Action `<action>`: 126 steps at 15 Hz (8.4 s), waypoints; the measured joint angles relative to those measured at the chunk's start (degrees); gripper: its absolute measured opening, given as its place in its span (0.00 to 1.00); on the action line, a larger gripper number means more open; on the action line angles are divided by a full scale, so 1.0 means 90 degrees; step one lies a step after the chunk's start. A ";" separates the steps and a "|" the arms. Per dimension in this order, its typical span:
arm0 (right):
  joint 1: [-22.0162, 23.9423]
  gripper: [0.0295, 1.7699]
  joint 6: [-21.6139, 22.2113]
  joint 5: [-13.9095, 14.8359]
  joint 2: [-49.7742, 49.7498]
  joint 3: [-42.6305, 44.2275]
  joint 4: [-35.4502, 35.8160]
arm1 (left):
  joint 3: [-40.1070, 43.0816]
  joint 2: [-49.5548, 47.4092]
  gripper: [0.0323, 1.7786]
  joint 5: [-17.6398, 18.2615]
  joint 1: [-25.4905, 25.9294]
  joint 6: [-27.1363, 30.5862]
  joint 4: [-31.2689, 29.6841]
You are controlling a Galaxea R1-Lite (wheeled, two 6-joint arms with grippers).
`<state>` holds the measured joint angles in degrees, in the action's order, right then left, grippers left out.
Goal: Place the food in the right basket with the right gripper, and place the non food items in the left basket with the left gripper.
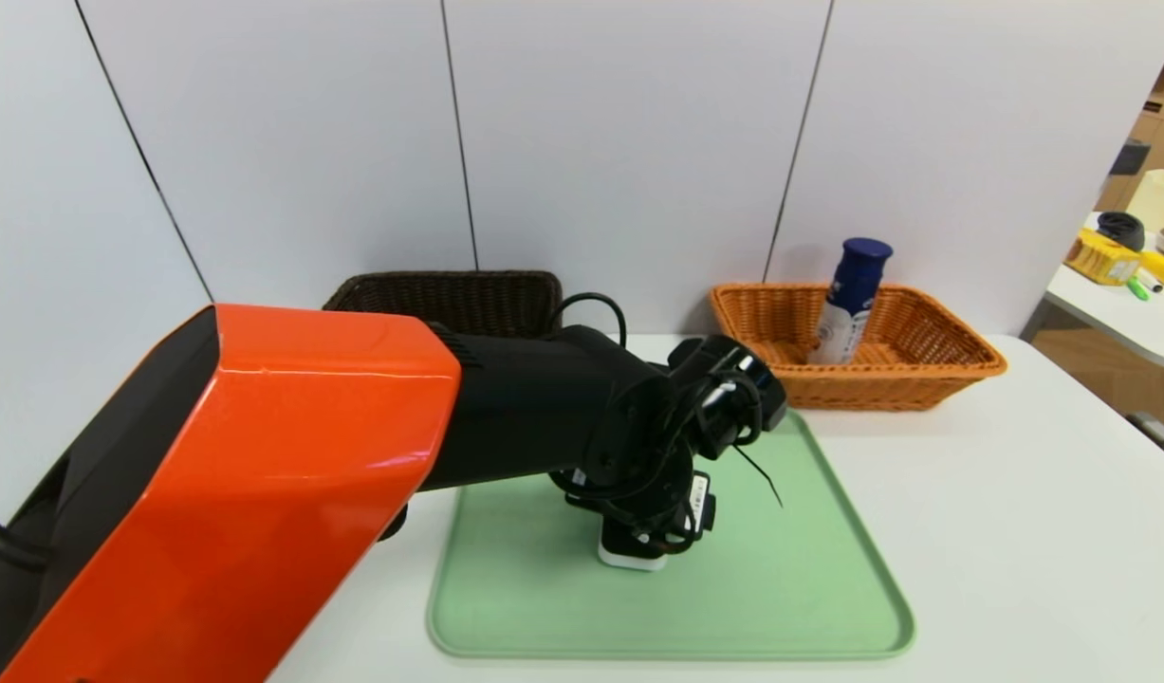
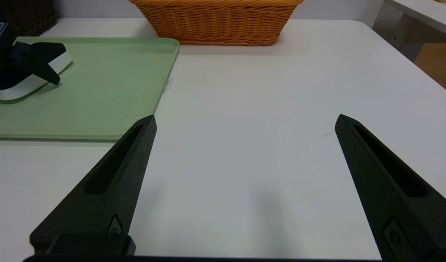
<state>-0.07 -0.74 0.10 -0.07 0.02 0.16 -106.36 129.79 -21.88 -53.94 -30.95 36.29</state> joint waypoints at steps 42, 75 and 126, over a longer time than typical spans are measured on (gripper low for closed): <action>0.0000 0.96 -0.0003 0.0000 0.0000 0.0000 0.0000 | 0.0042 -0.0299 0.54 0.0150 0.0196 -0.0431 -0.0141; 0.0000 0.96 0.0000 0.0000 0.0000 0.0000 0.0000 | -0.0711 0.0116 0.53 0.4110 0.4460 0.8838 -0.2805; 0.0000 0.96 0.0000 -0.0003 0.0000 0.0000 0.0000 | 0.8468 -1.0744 0.95 0.2614 0.4810 0.5123 -0.4899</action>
<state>-0.07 -0.74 0.07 -0.07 0.02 0.16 -30.15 33.10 1.65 -10.65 15.15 -7.80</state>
